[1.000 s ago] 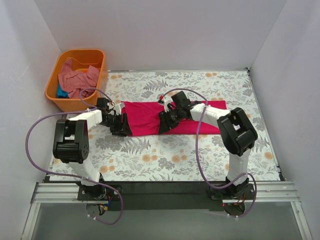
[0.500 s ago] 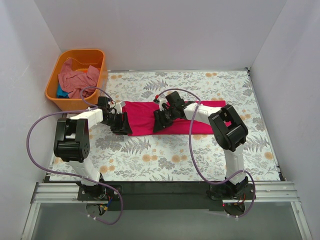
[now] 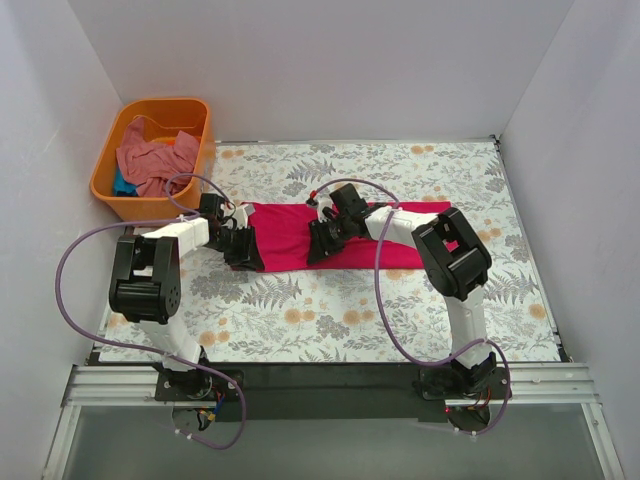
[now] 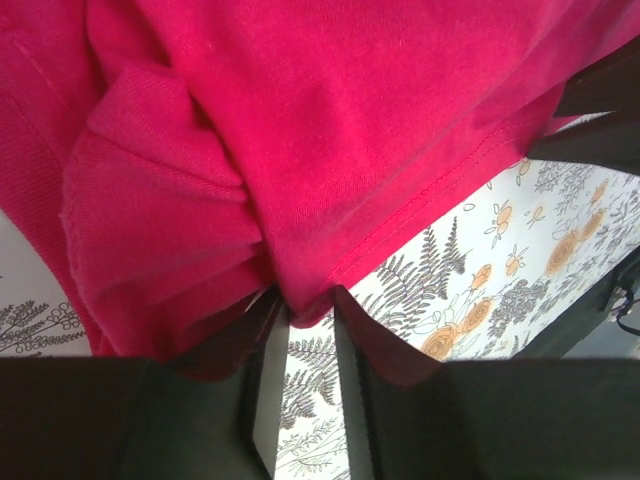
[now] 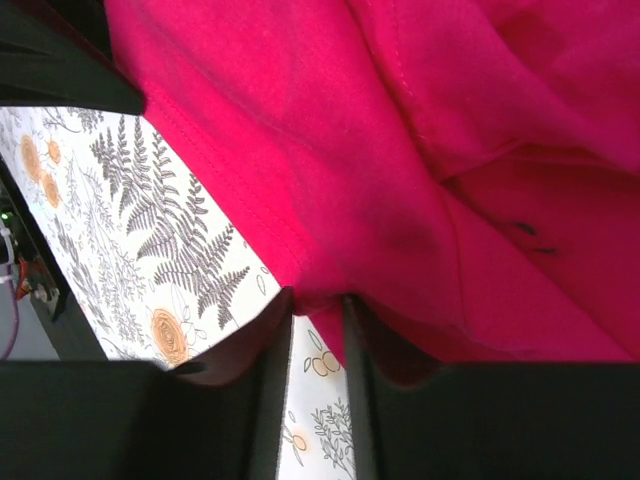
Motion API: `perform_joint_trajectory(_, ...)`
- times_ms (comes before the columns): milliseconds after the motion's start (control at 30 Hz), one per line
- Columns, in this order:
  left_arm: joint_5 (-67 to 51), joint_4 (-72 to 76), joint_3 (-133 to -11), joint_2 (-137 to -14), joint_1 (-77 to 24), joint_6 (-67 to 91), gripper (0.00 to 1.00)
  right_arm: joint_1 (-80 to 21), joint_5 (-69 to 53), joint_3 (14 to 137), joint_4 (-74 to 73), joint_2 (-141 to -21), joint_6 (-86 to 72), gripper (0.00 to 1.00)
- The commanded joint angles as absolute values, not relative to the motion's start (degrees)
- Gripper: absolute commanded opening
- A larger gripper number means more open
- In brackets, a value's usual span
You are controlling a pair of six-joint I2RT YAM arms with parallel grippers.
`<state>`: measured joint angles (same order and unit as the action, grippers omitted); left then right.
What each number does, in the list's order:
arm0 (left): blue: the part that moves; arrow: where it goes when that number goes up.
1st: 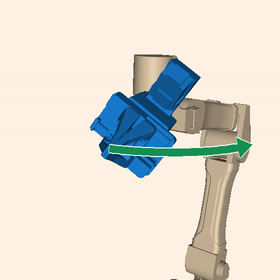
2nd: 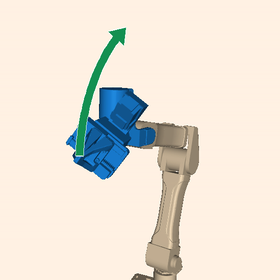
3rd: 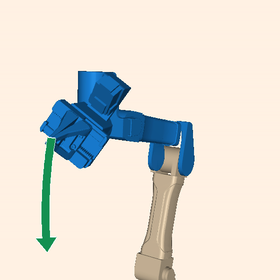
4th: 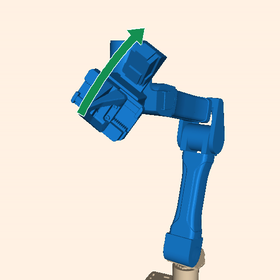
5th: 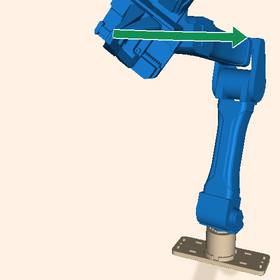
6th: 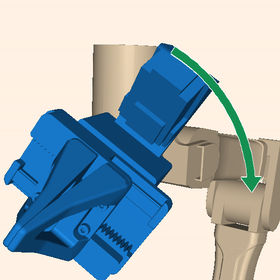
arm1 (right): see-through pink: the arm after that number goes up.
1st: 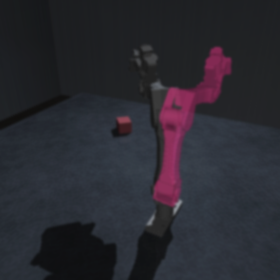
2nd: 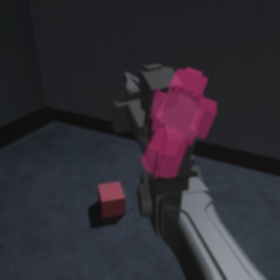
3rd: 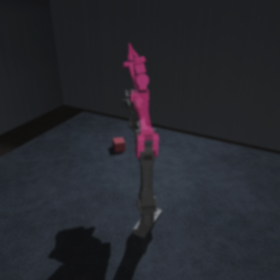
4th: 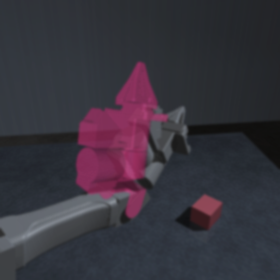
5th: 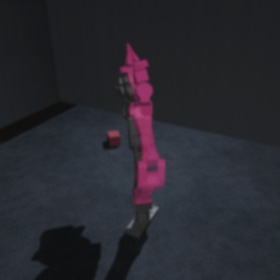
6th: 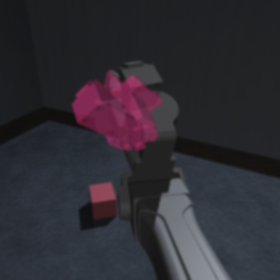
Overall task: Fold and stack the t-shirts
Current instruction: Fold the tshirt
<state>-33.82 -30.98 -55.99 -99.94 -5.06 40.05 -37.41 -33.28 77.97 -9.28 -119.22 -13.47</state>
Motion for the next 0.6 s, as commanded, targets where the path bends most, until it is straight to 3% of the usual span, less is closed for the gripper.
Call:
perform_joint_trajectory(0, -34.6, -30.8, -56.9, -100.2, -5.4, 39.9, 0.22, -37.8, -33.6, 79.8, -8.7, -120.1, -14.1, 0.29)
perform_joint_trajectory(167, -34.8, -32.5, -58.3, -99.8, -5.4, 39.9, 0.09, -37.9, -34.2, 79.9, -8.9, -119.4, -14.2, 0.13)
perform_joint_trajectory(300, -35.3, -34.3, -59.3, -98.6, -5.4, 39.4, 0.0, -37.9, -35.2, 79.6, -8.9, -118.9, -14.5, 0.07)
perform_joint_trajectory(567, -36.6, -38.1, -65.4, -98.2, -5.4, 37.9, 0.0, -37.7, -38.0, 81.1, -9.0, -116.5, -14.5, 0.01)
